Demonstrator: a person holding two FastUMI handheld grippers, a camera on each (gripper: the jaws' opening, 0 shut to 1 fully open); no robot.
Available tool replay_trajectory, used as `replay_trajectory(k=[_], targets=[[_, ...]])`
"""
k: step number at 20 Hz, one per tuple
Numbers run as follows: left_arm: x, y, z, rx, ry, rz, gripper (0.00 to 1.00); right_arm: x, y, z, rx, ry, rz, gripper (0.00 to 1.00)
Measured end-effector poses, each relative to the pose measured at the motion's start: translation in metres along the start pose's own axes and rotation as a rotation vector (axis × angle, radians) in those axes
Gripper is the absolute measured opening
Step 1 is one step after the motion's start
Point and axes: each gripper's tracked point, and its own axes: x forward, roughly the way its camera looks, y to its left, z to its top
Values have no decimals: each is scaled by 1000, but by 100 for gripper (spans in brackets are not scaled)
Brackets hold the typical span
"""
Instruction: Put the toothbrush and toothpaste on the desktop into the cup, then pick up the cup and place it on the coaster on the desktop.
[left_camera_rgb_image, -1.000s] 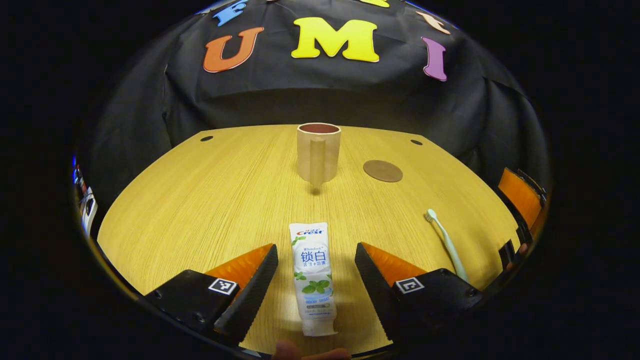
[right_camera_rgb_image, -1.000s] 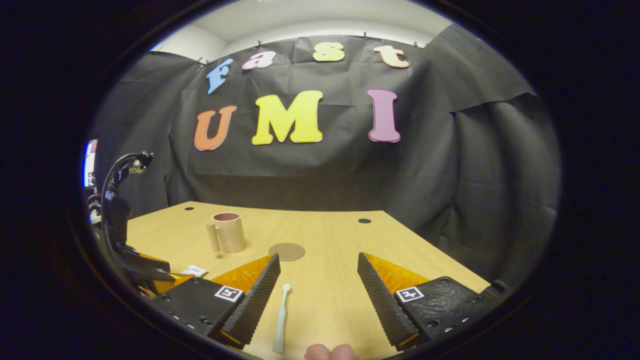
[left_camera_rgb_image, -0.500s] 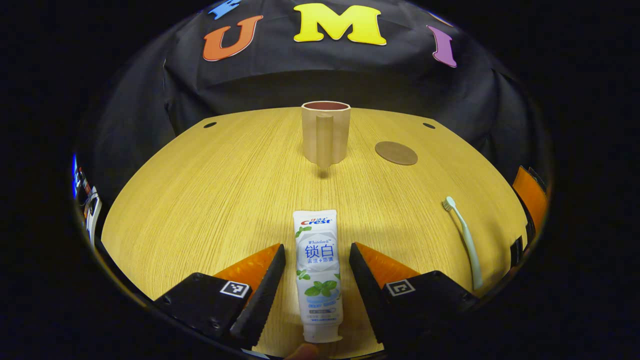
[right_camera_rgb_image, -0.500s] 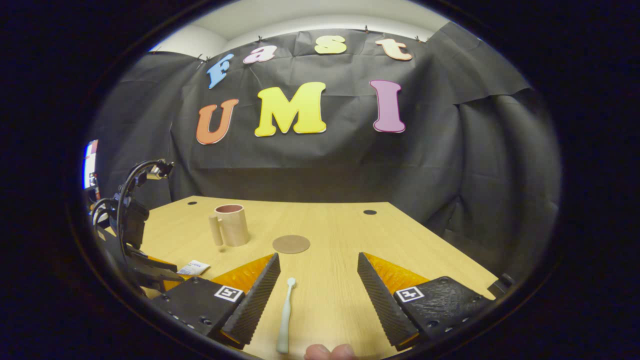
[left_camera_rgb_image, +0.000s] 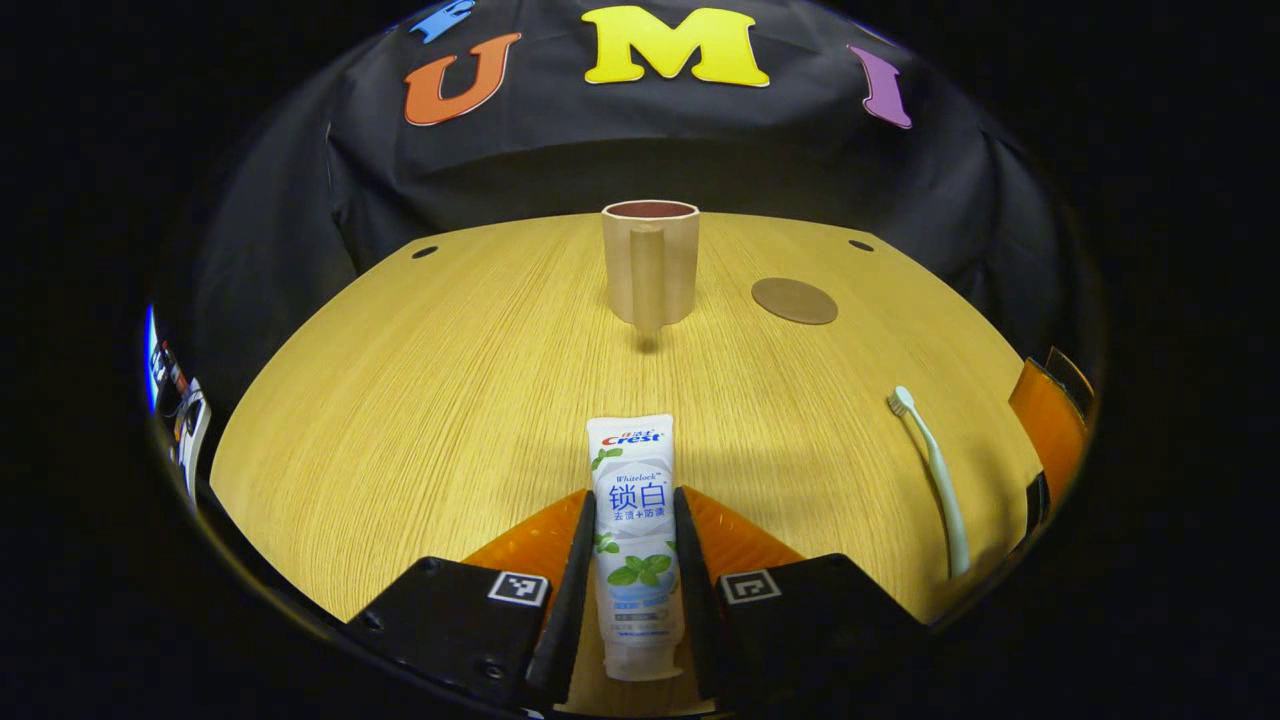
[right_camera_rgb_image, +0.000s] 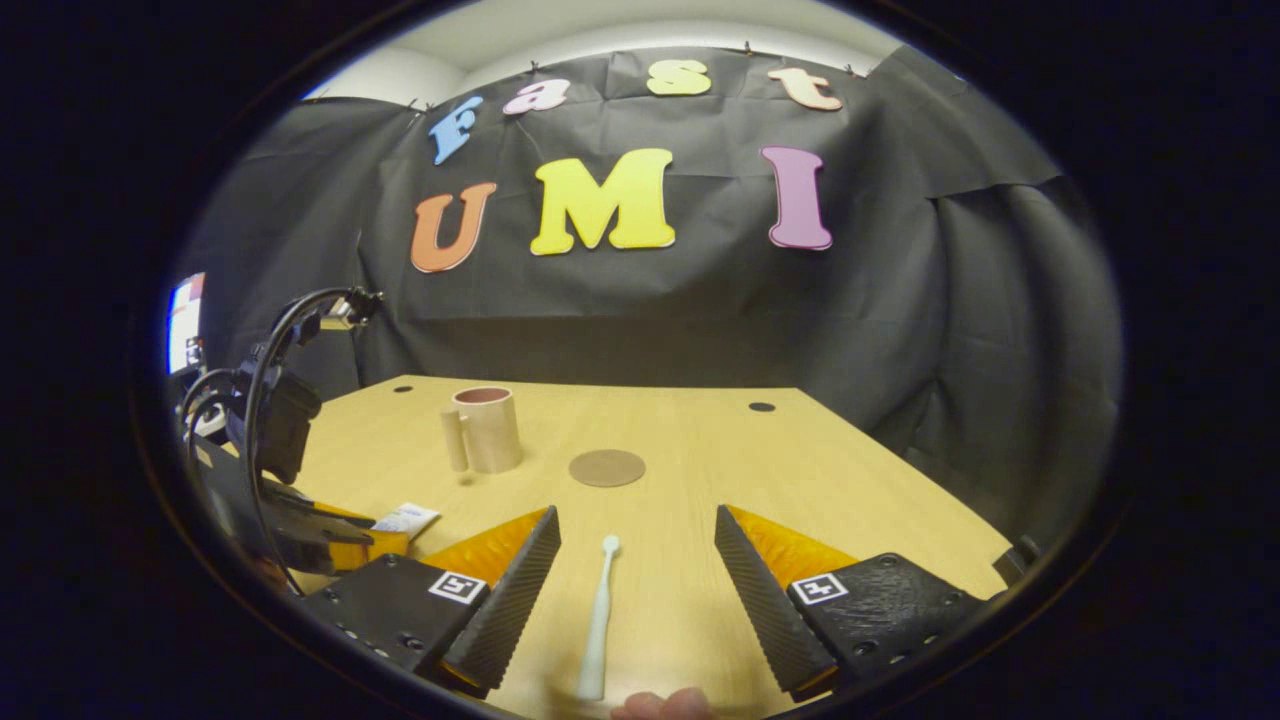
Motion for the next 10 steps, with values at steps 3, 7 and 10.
replay_trajectory(k=[3, 7, 10], targets=[[-1, 1, 0, -17, 1, -2, 50, 5, -5, -9, -12, 36, -17, 95], [-6, 1, 2, -62, -2, -13, 45, 12, -3, -21, -26, 85, -10, 96], [-14, 10, 11, -78, -42, 3, 49, 21, 1, -37, -1, 153, 1, 95]])
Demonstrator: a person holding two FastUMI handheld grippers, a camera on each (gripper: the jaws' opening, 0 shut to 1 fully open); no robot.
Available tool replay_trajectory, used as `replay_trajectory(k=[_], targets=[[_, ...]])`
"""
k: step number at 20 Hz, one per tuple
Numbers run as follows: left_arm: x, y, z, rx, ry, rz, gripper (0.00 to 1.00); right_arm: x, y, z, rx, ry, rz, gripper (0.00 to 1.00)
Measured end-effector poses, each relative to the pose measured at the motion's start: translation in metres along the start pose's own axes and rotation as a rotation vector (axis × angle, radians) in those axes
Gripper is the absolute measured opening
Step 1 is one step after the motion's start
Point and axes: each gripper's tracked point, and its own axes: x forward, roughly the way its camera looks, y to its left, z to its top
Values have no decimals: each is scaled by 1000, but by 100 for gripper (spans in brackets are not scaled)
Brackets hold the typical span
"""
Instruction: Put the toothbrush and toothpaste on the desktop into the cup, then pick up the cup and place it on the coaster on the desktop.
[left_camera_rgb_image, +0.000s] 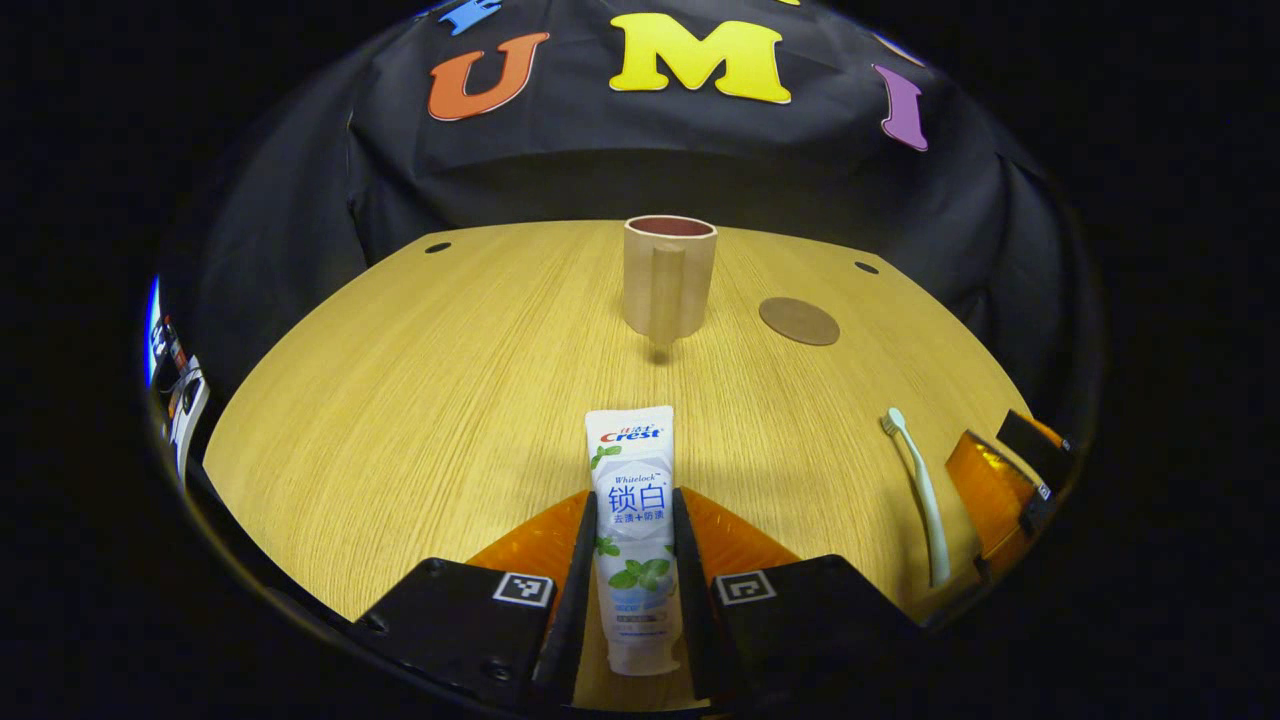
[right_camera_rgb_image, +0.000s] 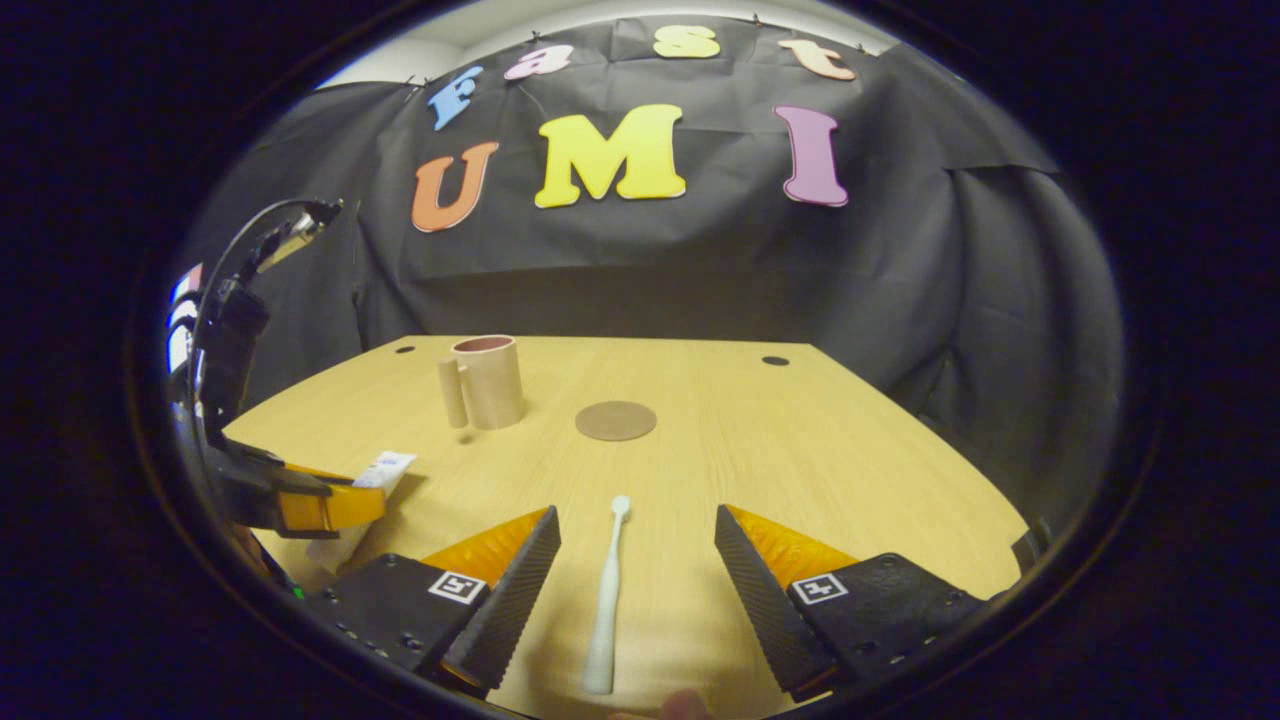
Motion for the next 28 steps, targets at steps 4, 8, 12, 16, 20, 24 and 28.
replay_trajectory(k=[4, 8, 12, 16, 20, 24, 28], targets=[[-9, 0, 10, -16, -42, -26, 42, 8, 6, -14, 23, 74, 2, 95], [-13, -4, 14, -30, -69, -64, 41, 15, 12, -12, 25, 93, -5, 95], [-27, -1, 23, -15, -118, -70, 39, 25, 14, -17, 0, 125, -40, 96], [-44, 5, 40, -20, -188, -61, 39, 34, 18, -26, -22, 165, -51, 89], [-56, 7, 52, -32, -233, -57, 39, 43, 14, -31, -32, 209, -85, 70], [-58, 15, 63, -25, -258, -40, 39, 49, 16, -32, -5, 220, -68, 32], [-57, 20, 72, -41, -273, -33, 39, 47, 13, -31, 9, 220, -57, 3]])
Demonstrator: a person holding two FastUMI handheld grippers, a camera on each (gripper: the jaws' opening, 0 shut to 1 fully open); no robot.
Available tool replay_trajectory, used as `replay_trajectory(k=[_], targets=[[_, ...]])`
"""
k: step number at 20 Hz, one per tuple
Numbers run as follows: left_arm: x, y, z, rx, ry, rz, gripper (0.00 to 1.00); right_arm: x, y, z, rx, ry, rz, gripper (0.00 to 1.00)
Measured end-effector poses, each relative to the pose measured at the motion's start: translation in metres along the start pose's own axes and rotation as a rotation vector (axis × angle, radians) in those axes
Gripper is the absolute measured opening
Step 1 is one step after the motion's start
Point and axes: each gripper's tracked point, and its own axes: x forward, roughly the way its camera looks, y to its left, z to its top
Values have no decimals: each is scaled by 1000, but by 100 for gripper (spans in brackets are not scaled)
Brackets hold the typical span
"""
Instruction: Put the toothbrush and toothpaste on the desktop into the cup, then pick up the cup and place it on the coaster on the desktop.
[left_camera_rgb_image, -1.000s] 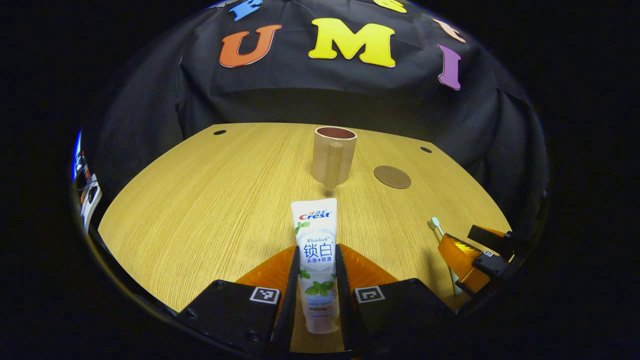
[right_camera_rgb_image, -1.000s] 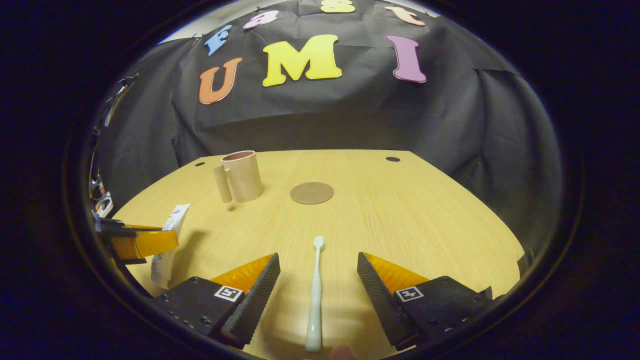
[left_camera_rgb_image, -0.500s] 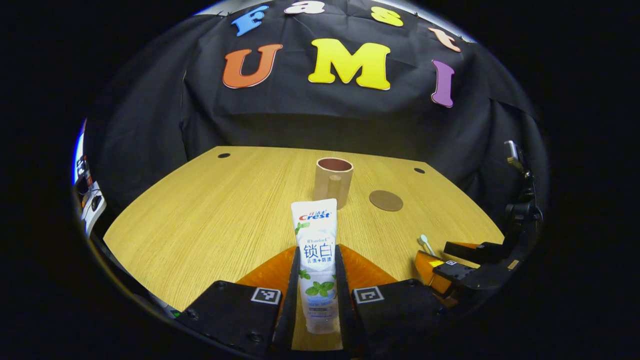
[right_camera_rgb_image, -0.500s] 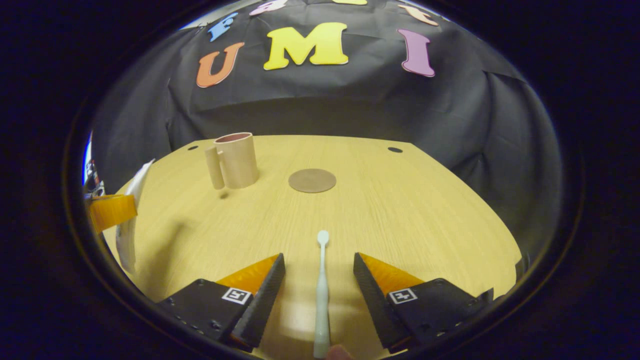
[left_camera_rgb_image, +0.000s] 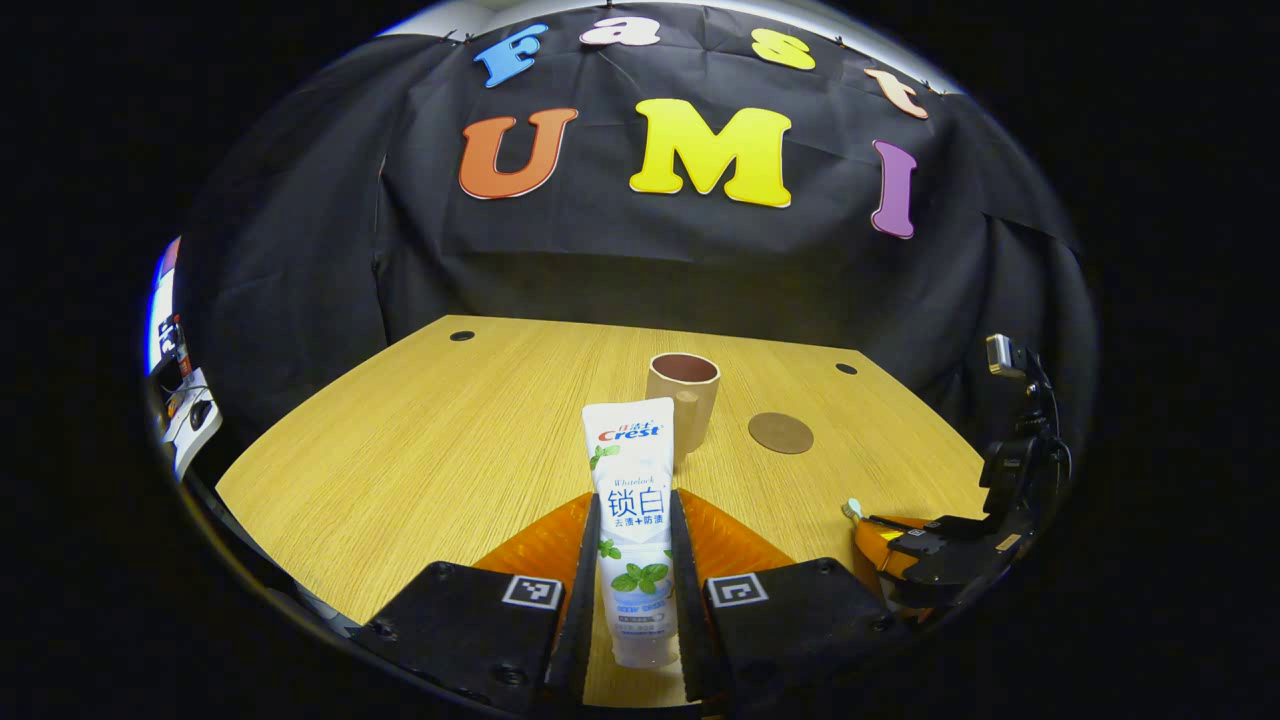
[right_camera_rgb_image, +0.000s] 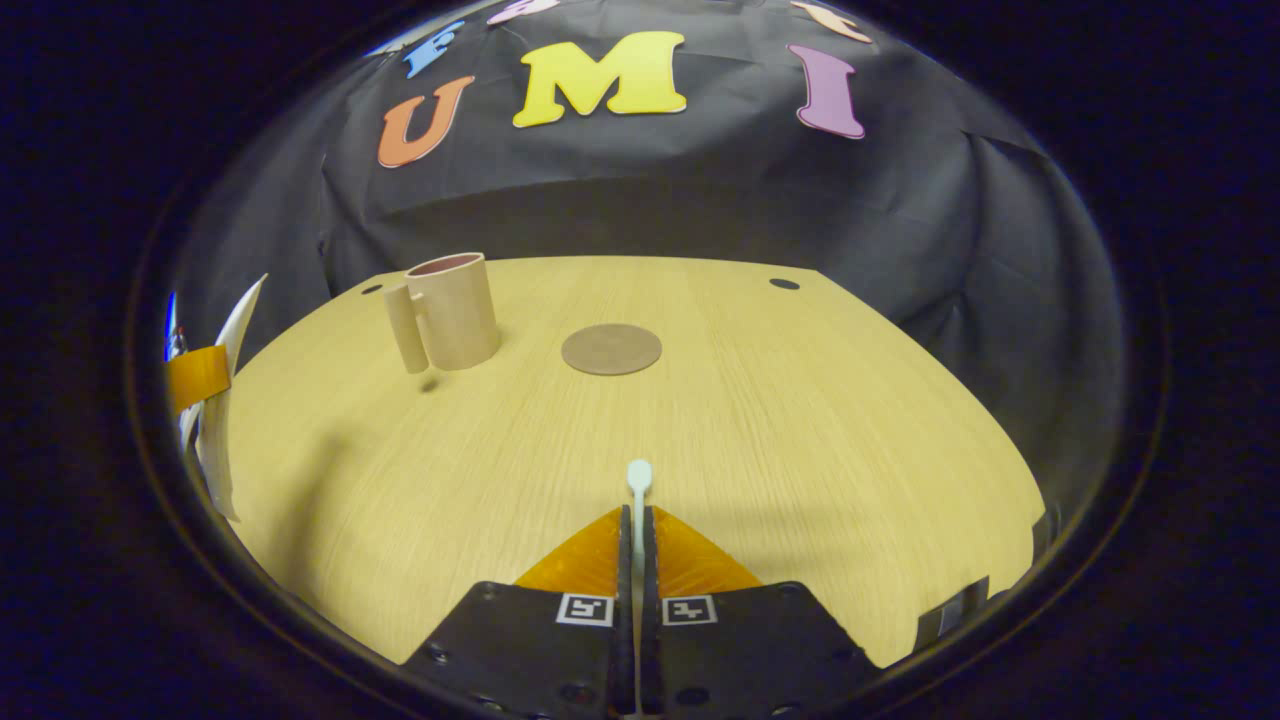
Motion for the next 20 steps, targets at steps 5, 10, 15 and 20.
replay_trajectory(k=[5, 10, 15, 20], targets=[[2, 2, 10, 1, -24, 6, 39, -5, 4, 8, 28, -23, 45, 0], [9, -3, 43, 1, -87, -5, 39, -24, 4, 34, 49, -109, 82, 0], [21, -10, 78, 29, -153, -18, 39, -45, 0, 62, 98, -192, 131, 0], [39, -21, 100, 46, -200, -32, 38, -61, -4, 94, 100, -285, 140, 0]])
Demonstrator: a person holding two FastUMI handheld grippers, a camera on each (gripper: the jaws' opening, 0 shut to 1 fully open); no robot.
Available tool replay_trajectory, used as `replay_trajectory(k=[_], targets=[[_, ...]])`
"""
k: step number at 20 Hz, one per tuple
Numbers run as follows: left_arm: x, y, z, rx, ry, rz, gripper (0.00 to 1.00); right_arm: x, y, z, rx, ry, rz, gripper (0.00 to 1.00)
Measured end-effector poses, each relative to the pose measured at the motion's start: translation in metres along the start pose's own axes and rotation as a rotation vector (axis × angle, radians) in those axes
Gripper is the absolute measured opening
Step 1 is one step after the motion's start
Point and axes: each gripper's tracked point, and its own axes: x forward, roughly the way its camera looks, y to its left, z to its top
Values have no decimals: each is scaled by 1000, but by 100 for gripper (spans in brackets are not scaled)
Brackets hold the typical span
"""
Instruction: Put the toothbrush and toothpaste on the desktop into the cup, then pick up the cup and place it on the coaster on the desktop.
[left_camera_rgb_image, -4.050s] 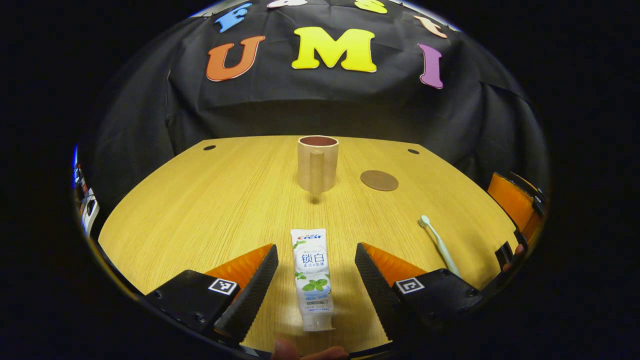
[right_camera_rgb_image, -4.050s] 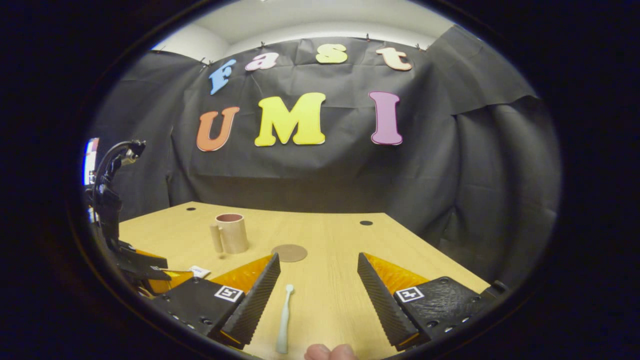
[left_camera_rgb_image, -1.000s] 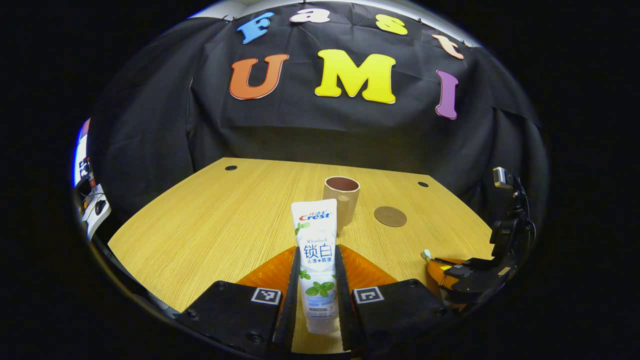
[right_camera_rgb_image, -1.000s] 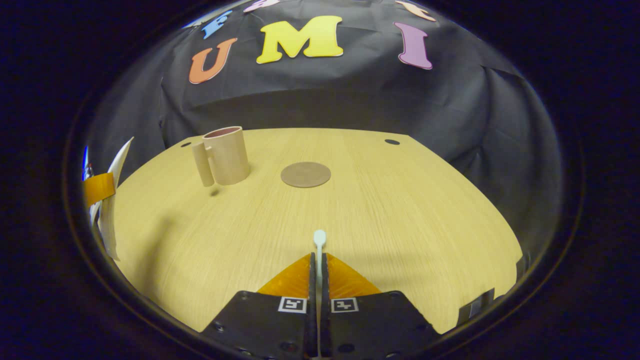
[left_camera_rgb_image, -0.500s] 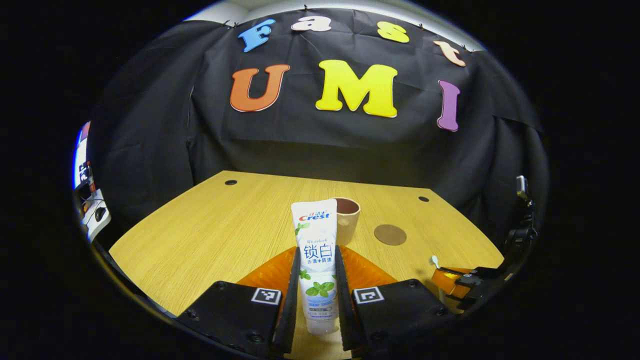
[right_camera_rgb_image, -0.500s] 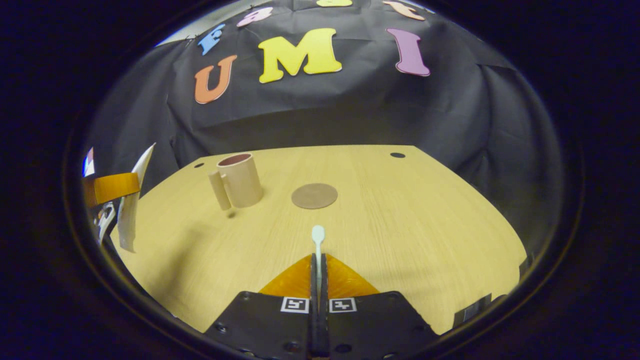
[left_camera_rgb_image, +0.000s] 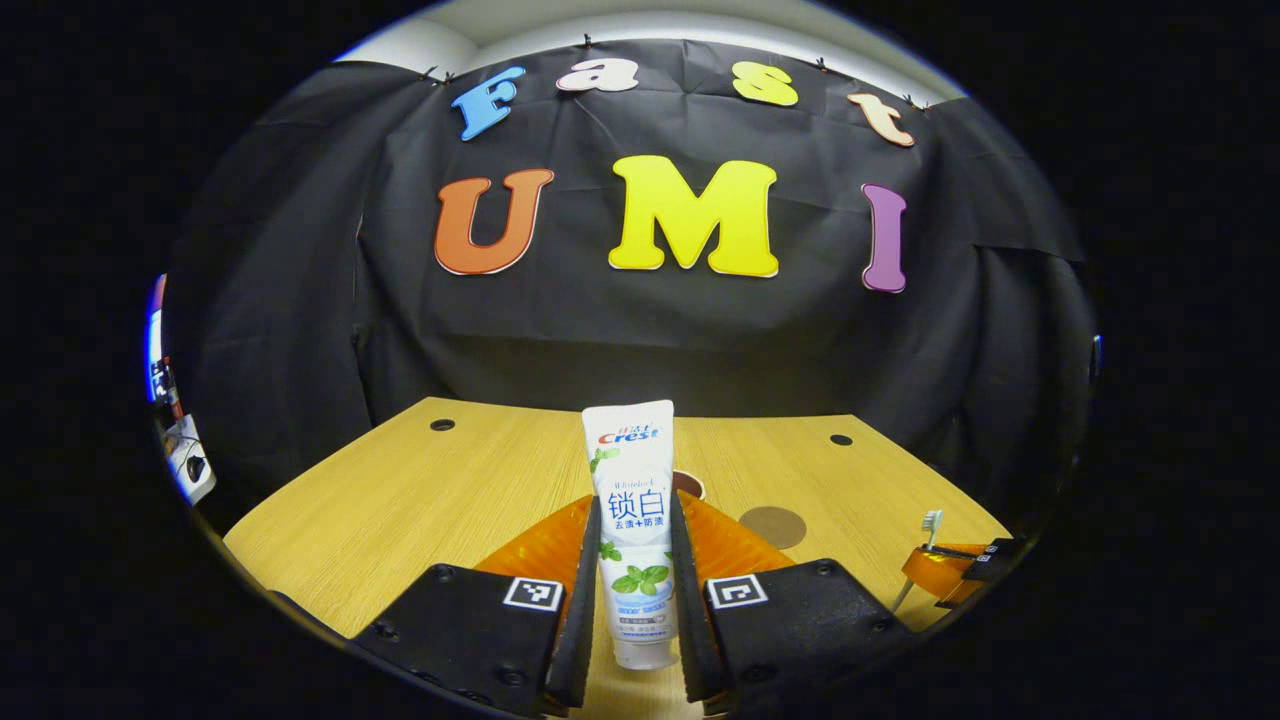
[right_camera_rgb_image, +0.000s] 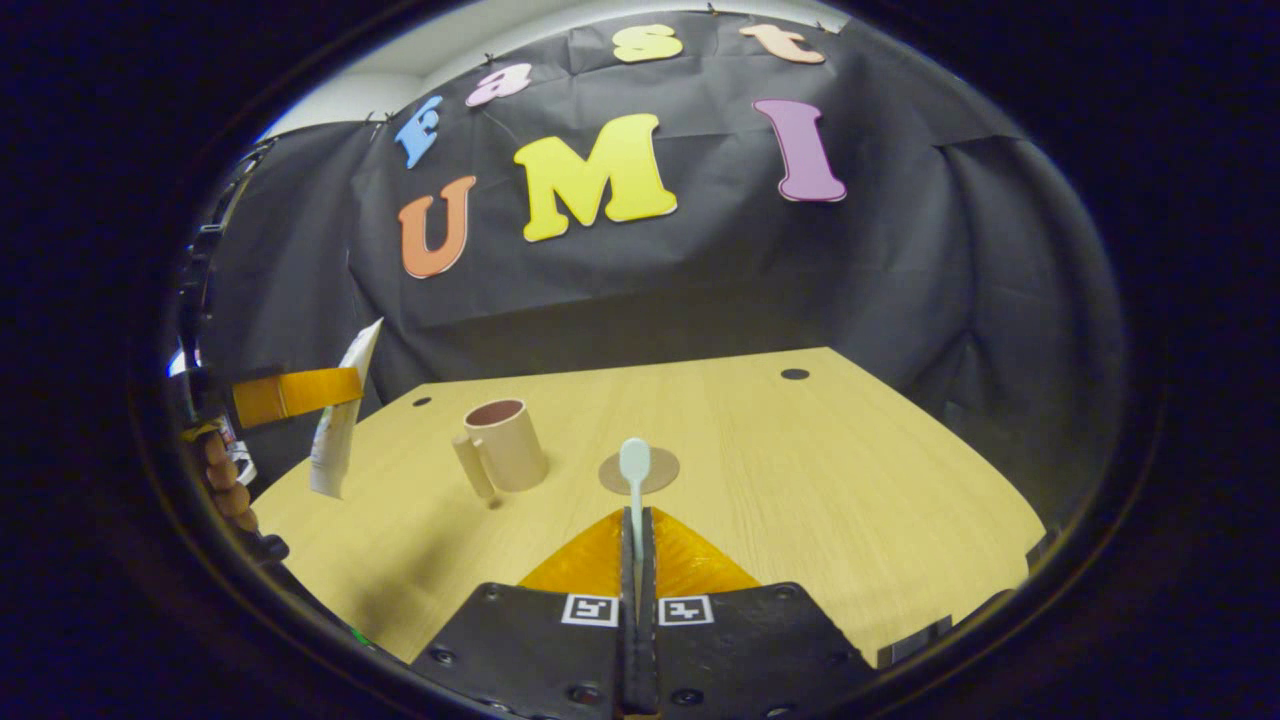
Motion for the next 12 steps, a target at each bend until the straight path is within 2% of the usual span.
replay_trajectory(k=[5, 12], targets=[[34, -5, 24, -9, -54, -13, 38, 4, -3, 17, 1, -29, 12, 0], [83, -10, 76, -3, -217, -22, 38, 11, -11, 21, 22, -19, 25, 0]])
